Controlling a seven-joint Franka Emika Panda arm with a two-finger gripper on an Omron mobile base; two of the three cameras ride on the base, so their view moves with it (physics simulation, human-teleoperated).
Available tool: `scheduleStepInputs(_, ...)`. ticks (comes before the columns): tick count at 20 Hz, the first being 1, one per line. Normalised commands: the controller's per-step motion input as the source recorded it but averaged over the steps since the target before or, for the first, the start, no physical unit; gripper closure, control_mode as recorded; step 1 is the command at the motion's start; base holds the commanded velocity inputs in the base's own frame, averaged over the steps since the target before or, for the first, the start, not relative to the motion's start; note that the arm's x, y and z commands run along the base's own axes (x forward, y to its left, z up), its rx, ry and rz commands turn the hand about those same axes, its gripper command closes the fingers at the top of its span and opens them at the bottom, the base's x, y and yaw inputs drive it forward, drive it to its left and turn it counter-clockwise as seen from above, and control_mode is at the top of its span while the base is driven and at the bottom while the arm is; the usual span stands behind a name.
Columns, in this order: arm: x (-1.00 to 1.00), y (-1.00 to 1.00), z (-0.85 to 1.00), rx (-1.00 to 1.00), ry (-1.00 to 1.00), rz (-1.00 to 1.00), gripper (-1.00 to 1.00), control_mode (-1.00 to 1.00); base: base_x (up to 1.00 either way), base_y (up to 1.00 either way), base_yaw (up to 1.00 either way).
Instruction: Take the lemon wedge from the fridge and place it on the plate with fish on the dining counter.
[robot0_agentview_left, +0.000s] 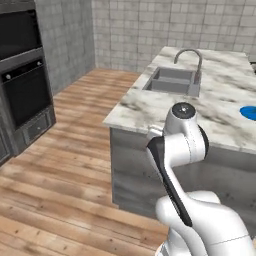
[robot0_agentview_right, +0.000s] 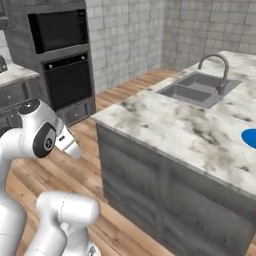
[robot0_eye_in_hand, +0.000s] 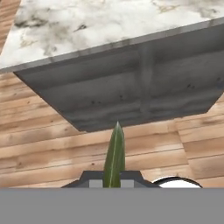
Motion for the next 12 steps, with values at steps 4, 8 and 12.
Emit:
scheduleStepInputs(4, 0.0, 0.0, 0.0, 0.0, 0.0, 0.0, 1.0, 1.0, -0.58, -0.59, -0.34)
scheduleStepInputs(8, 0.0, 0.0, 0.0, 0.0, 0.0, 0.0, 1.0, 1.0, -0.42, -0.69, -0.39)
scheduleStepInputs(12, 0.0, 0.0, 0.0, 0.0, 0.0, 0.0, 1.0, 1.0, -0.13, -0.81, -0.36)
